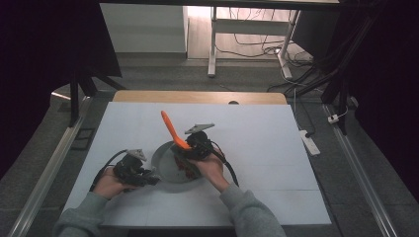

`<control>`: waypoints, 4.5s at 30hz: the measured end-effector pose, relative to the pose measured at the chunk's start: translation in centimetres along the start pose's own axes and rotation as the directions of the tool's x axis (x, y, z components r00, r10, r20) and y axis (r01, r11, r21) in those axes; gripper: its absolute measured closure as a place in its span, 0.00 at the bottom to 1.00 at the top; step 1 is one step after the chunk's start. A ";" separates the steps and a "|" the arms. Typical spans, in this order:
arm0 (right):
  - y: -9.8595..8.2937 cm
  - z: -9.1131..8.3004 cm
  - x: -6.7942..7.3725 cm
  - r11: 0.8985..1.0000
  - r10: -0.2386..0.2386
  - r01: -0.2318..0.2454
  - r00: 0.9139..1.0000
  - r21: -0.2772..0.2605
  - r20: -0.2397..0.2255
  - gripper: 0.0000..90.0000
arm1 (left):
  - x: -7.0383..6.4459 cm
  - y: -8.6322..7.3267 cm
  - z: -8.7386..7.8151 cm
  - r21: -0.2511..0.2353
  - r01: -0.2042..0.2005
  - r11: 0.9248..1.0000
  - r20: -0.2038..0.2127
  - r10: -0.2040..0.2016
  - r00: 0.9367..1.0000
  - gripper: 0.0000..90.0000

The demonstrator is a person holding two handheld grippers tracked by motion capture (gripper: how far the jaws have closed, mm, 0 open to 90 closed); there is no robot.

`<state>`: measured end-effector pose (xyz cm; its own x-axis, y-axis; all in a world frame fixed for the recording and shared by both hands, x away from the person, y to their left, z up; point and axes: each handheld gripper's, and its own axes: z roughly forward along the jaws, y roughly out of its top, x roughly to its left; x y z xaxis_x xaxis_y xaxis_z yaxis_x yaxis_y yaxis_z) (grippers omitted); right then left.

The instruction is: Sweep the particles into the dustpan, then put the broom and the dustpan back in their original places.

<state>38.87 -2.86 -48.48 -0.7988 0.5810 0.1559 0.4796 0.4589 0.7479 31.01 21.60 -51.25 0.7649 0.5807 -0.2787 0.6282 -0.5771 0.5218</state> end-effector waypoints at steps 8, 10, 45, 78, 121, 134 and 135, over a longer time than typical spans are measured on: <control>0.1 -3.0 -2.4 0.999 0.008 -0.005 0.997 -0.047 0.070 0.78 | 0.0 -0.2 0.2 0.004 0.000 1.000 -0.005 0.000 1.000 0.68; -0.2 -3.7 -3.0 0.999 0.009 -0.005 0.996 -0.046 0.084 0.78 | -0.1 -0.2 0.2 -0.005 -0.005 1.000 -0.015 0.005 1.000 0.68; -4.0 -9.7 -6.0 0.999 0.014 -0.008 0.991 -0.043 0.135 0.78 | -1.7 -0.4 1.2 0.003 -0.037 0.999 -0.149 0.037 0.988 0.69; -8.5 -16.2 -7.4 0.992 -0.009 0.018 0.997 -0.128 0.073 0.78 | -3.4 -1.9 -1.4 -0.197 0.142 0.970 -0.202 -0.181 0.962 0.68; -12.4 -18.2 -8.5 0.991 0.124 -0.120 0.989 -0.055 0.082 0.78 | -3.3 -5.0 -1.7 -0.333 0.408 0.850 -0.310 -0.508 0.804 0.68; -13.0 -18.3 -8.3 0.985 0.170 -0.168 0.984 -0.033 0.058 0.78 | -3.3 -5.4 -1.3 -0.343 0.437 0.831 -0.351 -0.545 0.761 0.68; -13.0 -18.1 -8.3 0.985 0.171 -0.169 0.984 -0.030 0.056 0.78 | -3.3 -5.5 -1.3 -0.348 0.441 0.827 -0.351 -0.551 0.757 0.68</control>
<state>32.73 -25.85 -47.77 -0.6839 0.6872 0.2451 0.5968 0.3337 0.7297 24.87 23.57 -52.17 0.1826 0.9593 -0.2155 0.8075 -0.0213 0.5895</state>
